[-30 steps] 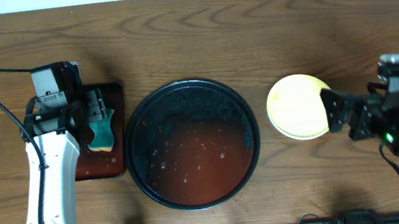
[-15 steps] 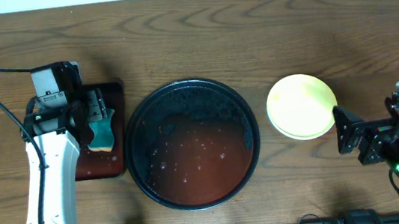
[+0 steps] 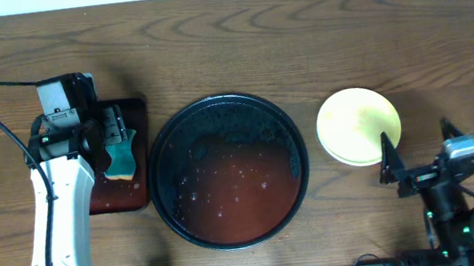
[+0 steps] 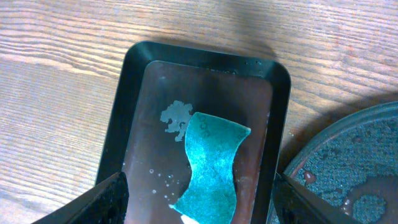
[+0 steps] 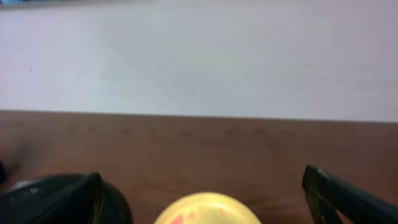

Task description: Clean dirty plates on tray and stack at the side

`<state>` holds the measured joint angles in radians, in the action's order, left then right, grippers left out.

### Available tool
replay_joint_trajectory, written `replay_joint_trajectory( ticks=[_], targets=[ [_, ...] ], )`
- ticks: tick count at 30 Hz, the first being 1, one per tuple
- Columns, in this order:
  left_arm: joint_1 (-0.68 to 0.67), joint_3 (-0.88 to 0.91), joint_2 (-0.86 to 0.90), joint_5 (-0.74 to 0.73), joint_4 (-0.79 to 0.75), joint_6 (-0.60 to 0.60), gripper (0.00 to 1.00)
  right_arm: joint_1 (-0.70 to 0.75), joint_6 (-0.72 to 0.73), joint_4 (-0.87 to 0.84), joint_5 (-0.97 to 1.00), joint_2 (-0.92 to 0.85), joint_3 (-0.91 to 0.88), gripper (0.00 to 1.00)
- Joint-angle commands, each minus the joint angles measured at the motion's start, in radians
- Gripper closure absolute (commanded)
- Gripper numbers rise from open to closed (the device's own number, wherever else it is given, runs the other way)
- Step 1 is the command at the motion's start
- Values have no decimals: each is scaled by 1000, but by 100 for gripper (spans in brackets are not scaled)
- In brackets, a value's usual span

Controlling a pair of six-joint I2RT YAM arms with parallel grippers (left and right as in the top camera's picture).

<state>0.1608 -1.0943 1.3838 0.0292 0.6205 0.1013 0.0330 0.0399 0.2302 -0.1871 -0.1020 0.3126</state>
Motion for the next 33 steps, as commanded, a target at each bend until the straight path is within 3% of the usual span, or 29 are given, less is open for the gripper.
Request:
replay_joint_trajectory(
  ticks=[1, 7, 14, 33],
  targets=[
    [-1, -7, 2, 1, -1, -12, 26, -11, -7, -74, -9, 84, -126, 1],
    [-1, -7, 2, 1, -1, -12, 26, -15, 8, -293, -12, 97, -310, 1],
    [-1, -7, 2, 1, -1, -12, 26, -15, 8, -169, -12, 97, -307, 1],
    [-1, -6, 1, 1, 0, -12, 26, -15, 8, -174, -12, 93, -307, 1]
  ],
)
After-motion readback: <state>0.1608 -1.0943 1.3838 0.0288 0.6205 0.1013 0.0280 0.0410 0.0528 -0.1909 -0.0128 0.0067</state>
